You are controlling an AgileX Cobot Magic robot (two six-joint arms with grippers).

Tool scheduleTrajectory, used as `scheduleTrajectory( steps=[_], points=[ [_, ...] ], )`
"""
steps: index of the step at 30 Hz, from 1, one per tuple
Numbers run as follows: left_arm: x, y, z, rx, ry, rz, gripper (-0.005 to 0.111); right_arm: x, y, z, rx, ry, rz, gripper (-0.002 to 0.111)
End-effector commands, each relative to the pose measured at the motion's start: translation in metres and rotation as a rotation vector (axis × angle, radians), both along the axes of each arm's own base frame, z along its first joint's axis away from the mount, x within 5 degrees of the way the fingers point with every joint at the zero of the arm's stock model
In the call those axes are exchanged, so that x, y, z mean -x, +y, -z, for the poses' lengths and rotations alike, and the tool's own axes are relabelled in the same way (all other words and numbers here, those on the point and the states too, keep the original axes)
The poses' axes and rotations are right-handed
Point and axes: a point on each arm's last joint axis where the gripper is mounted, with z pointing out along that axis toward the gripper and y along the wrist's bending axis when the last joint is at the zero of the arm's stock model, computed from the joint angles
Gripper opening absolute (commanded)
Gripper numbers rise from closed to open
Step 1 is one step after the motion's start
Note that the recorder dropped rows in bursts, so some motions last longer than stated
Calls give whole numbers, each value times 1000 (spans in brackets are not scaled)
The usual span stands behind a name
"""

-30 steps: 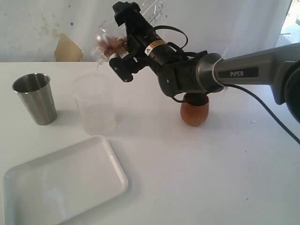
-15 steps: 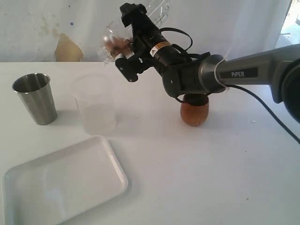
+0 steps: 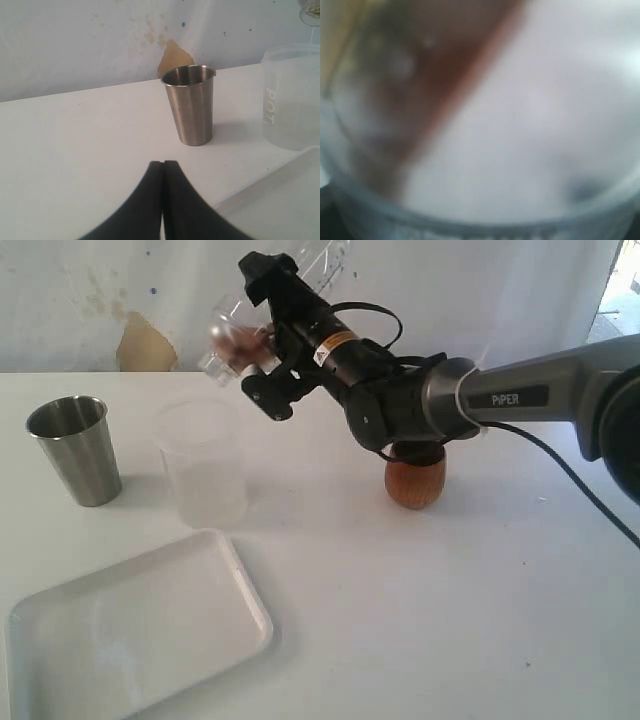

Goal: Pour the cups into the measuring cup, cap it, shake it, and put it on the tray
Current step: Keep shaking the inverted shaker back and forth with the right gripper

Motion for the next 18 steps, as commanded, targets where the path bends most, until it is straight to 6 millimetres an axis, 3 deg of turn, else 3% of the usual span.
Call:
scheduleTrajectory(
  steps=[1, 18],
  points=[
    [0, 0, 1, 3, -7, 0, 0, 0, -1, -14, 34, -98, -17, 0],
    [0, 0, 1, 3, -7, 0, 0, 0, -1, -14, 36, -101, -20, 0]
  ],
)
